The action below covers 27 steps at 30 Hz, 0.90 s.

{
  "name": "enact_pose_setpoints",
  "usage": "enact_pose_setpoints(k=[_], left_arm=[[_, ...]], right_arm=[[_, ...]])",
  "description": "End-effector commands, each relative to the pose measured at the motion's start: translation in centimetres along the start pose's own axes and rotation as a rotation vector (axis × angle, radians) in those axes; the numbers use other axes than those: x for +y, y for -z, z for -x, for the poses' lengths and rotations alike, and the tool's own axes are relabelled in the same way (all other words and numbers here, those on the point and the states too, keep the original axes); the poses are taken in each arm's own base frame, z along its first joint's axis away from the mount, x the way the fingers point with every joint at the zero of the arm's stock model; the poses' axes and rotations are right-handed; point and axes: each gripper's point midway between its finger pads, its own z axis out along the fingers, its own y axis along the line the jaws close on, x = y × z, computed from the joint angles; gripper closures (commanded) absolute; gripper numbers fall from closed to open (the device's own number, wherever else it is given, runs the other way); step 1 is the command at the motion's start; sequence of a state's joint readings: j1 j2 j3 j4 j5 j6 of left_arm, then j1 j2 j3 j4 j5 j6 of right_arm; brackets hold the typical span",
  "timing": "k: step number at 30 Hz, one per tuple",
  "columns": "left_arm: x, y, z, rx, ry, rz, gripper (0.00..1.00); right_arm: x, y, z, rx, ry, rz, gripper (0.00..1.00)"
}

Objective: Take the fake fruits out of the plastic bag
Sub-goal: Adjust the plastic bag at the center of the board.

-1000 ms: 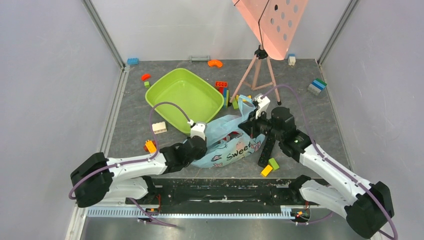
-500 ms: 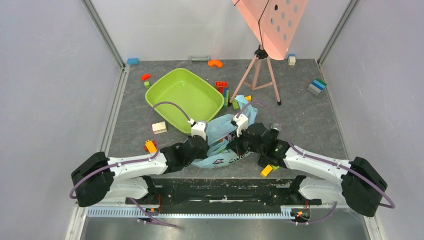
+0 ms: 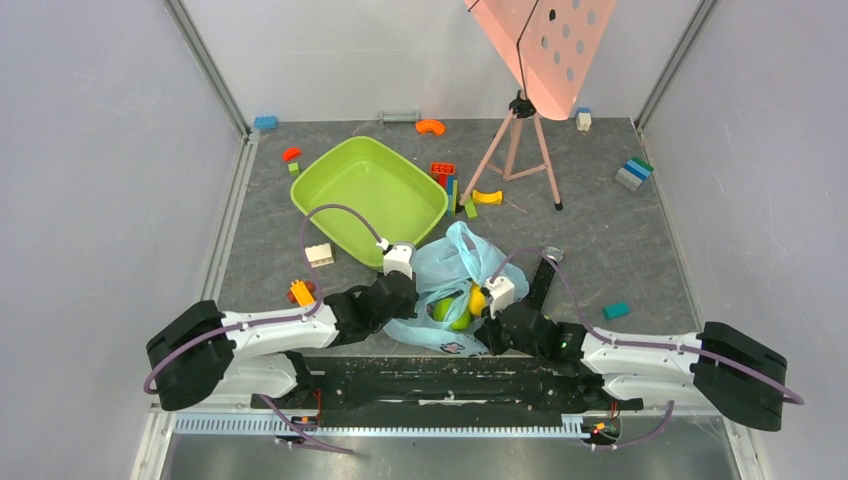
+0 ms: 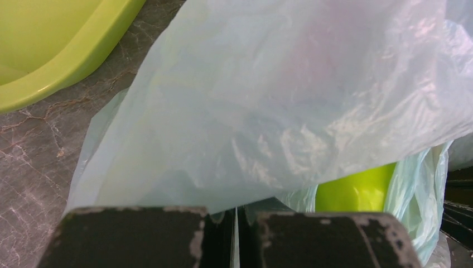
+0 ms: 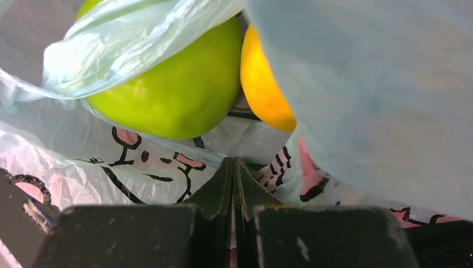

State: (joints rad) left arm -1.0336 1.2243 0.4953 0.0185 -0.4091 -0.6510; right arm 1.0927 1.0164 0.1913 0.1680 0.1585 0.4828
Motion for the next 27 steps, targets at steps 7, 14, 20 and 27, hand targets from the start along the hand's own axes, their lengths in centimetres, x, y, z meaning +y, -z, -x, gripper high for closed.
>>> enact_pose_setpoints(k=[7,14,20,27], left_arm=[[-0.2,0.0,0.8,-0.048,0.062,-0.008,0.98],[-0.9,0.7,1.6,-0.065,0.067,-0.047,0.98],[-1.2,1.4,2.4,-0.087,0.078,-0.07,0.98],[-1.2,1.4,1.8,-0.079,0.098,-0.081,0.98]], right_arm=[[0.0,0.6,2.7,-0.123,-0.028,-0.085,0.99],[2.9,2.9,10.1,-0.307,-0.071,-0.026,0.63],[4.5,3.9,13.5,-0.397,-0.213,0.016,0.33],[2.7,2.6,12.4,-0.346,-0.371,-0.122,0.23]])
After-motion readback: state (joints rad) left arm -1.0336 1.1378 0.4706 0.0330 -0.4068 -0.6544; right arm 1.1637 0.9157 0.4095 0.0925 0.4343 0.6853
